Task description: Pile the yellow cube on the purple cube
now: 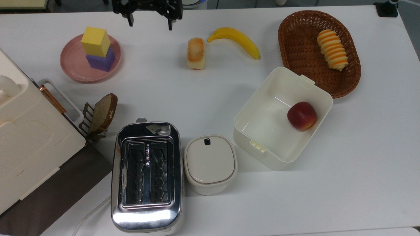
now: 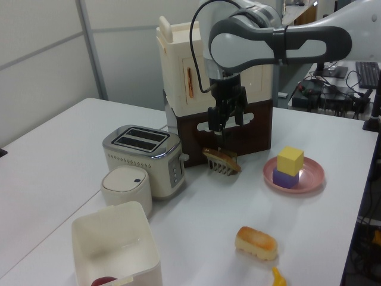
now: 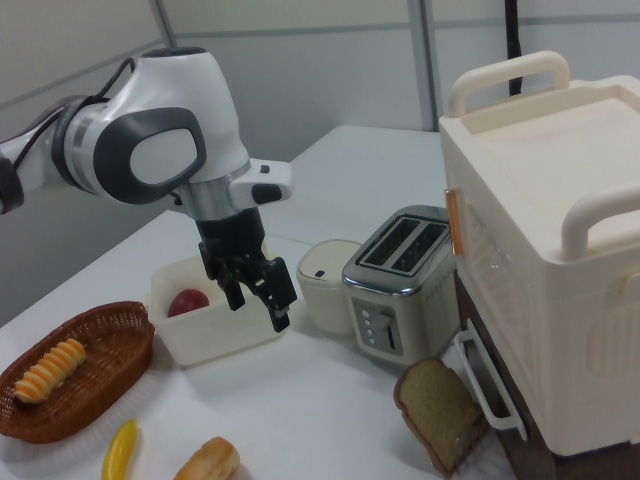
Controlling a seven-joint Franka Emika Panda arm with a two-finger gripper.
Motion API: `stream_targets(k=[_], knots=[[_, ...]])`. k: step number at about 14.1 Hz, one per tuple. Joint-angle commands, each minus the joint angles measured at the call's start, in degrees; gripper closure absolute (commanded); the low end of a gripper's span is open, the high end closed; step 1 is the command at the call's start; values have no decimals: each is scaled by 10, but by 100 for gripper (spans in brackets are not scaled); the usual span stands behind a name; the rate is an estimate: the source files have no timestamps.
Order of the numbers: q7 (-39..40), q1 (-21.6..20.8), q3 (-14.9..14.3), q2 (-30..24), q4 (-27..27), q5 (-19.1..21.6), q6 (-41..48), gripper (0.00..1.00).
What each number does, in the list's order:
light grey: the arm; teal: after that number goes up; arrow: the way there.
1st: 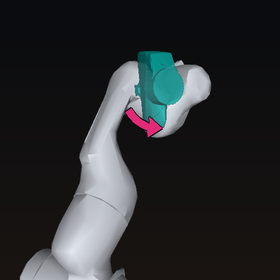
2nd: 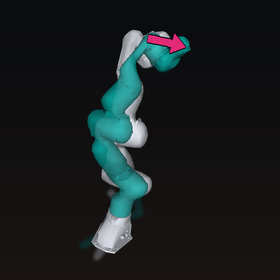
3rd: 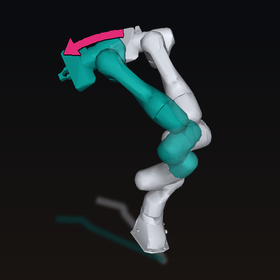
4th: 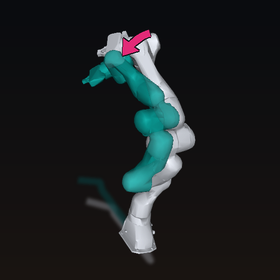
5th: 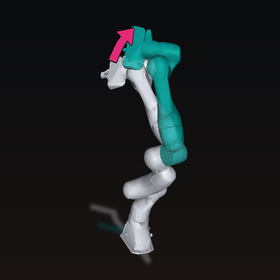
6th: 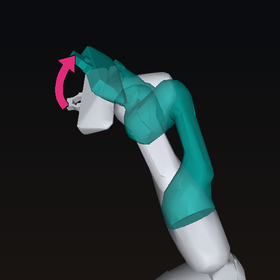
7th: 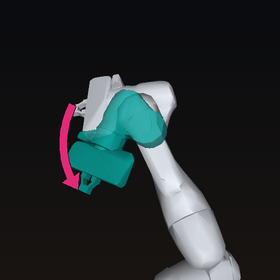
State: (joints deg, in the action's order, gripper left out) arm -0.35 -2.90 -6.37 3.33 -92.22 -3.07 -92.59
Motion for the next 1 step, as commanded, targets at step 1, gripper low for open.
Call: stream_targets(k=[1], knots=[[-30,-1,-4,-3,0,13,-4,0]])
